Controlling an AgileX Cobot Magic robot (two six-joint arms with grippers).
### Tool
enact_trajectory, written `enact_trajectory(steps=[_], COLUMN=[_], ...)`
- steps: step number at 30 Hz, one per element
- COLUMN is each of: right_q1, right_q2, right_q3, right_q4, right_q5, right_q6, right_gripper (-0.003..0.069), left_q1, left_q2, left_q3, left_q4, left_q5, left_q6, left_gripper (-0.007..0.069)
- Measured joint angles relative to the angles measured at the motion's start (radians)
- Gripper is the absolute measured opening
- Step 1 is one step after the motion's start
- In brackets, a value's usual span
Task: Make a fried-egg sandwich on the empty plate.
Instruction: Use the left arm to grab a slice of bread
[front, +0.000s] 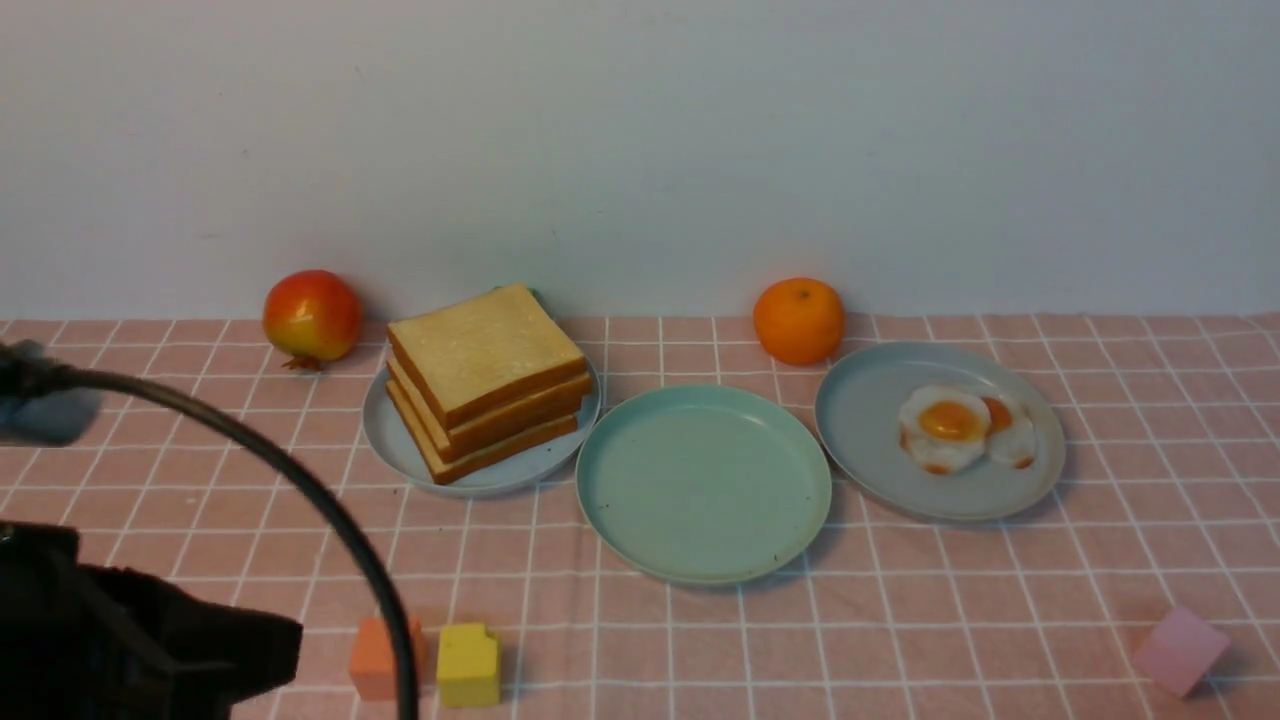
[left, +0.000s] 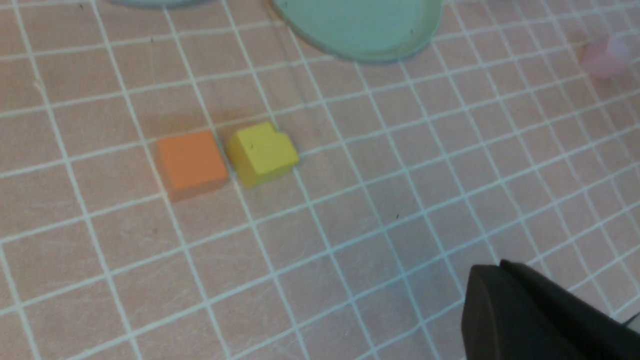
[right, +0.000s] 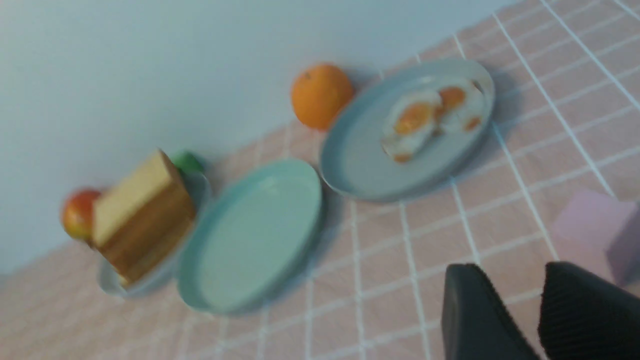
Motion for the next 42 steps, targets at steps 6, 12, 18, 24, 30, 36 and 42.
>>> enact_trajectory(steps=[6, 12, 18, 24, 30, 36, 42], right_q1=[0.000, 0.049, 0.091, 0.248, 0.352, 0.357, 0.357], right_q2=[0.000, 0.102, 0.400, 0.549, 0.576, 0.578, 0.578], right_q3=[-0.020, -0.390, -0.837, -1.040, -1.076, -1.076, -1.076], right_q4=[0.139, 0.155, 0.077, 0.061, 0.062, 0.056, 0.055], right_q5=[-0.067, 0.359, 0.911, 1.003, 1.003, 1.006, 1.007], right_q6=[0.043, -0.107, -0.370, -0.477, -0.506, -0.507, -0.508], right_gripper=[0.0234, 0.0090, -0.0005, 0.0004, 0.0008, 0.0011, 0.0014], left_q1=[-0.007, -0.007, -0.087, -0.187, -0.186, -0.160, -0.122], left_q2=[0.123, 0.283, 0.488, 0.679, 0.951, 1.138, 1.231], left_q3=[-0.069, -0.171, -0.411, -0.655, -0.885, -1.041, -1.083], left_q4=[0.046, 0.012, 0.056, 0.248, 0.416, 0.503, 0.547], left_q5=[-0.031, -0.019, 0.088, 0.137, 0.148, 0.147, 0.106], left_q6=[-0.001, 0.104, 0.093, 0.004, -0.015, -0.016, -0.016], left_gripper=[0.0013, 0.0013, 0.0013, 0.0013, 0.0013, 0.0139, 0.0357])
